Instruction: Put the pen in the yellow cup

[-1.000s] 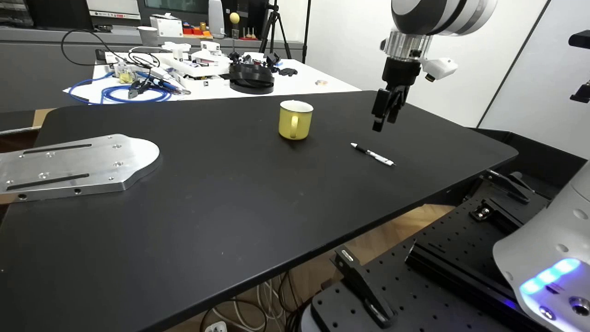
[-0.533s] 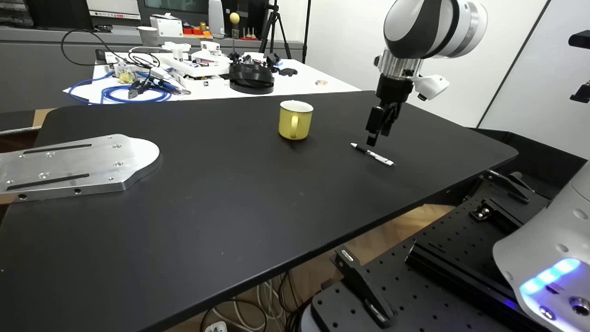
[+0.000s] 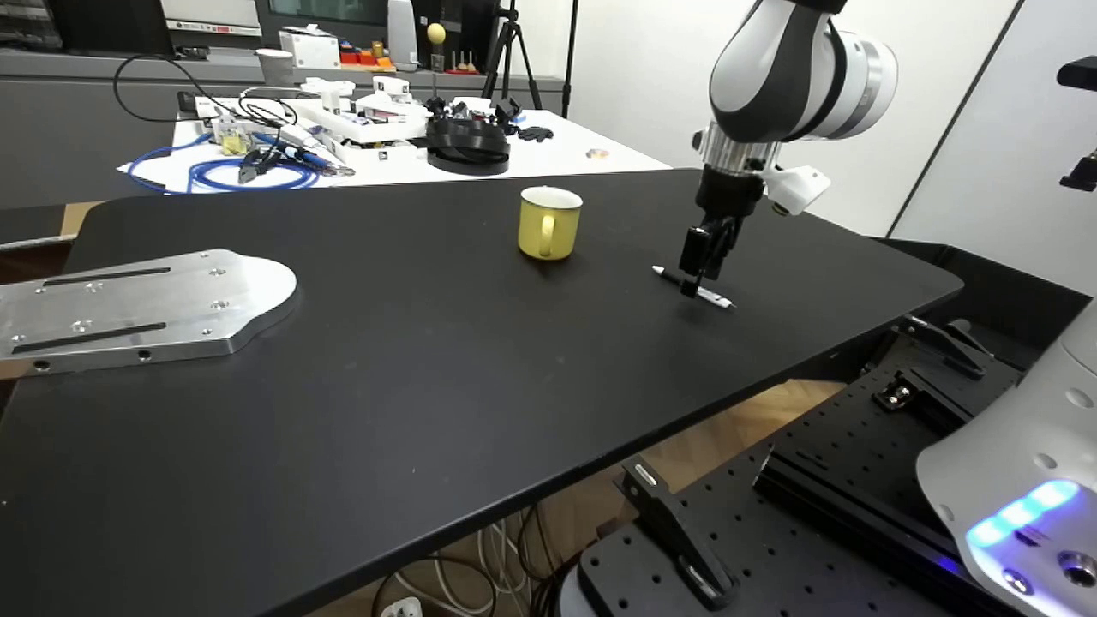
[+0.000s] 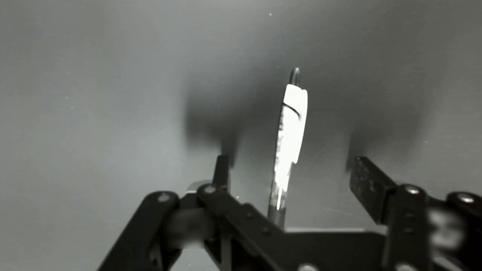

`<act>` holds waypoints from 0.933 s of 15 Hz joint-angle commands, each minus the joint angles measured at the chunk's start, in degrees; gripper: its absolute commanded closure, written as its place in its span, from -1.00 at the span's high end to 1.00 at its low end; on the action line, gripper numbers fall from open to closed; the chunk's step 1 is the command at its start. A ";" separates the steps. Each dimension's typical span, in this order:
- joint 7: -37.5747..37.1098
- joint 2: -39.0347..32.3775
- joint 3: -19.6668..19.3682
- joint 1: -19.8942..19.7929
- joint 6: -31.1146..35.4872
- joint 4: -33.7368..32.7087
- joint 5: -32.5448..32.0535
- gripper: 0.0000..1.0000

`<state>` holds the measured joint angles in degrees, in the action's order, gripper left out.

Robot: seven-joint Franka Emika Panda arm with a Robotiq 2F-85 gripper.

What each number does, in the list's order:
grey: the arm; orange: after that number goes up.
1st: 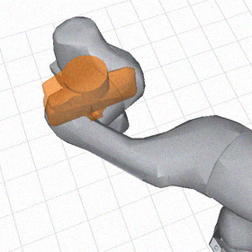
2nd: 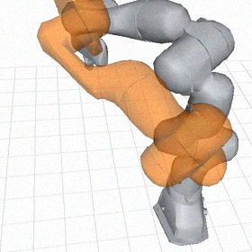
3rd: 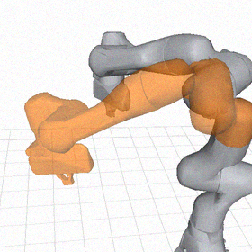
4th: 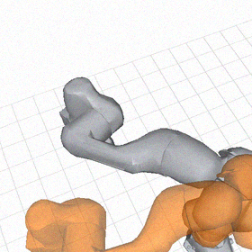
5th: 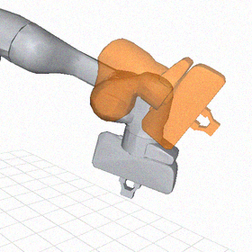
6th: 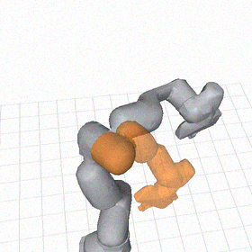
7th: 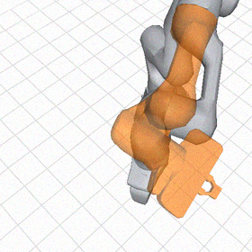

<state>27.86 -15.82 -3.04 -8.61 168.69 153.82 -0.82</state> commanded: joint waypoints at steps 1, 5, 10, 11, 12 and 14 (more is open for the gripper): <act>-1.95 -0.59 2.50 -2.42 2.51 1.64 -0.45 0.06; -3.19 -0.47 1.94 -2.48 2.37 1.33 -0.98 -0.48; -7.02 0.41 -1.22 -0.20 -1.06 0.39 -2.80 -1.00; -9.37 0.44 -2.85 1.11 -1.88 -0.07 -3.56 -0.93; -11.14 0.50 -2.95 1.19 -5.04 -1.34 -2.96 -0.92; -15.41 0.52 -3.79 1.84 -11.75 -4.33 -2.31 -0.92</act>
<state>19.96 -15.98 -4.92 -8.28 165.35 152.94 -2.34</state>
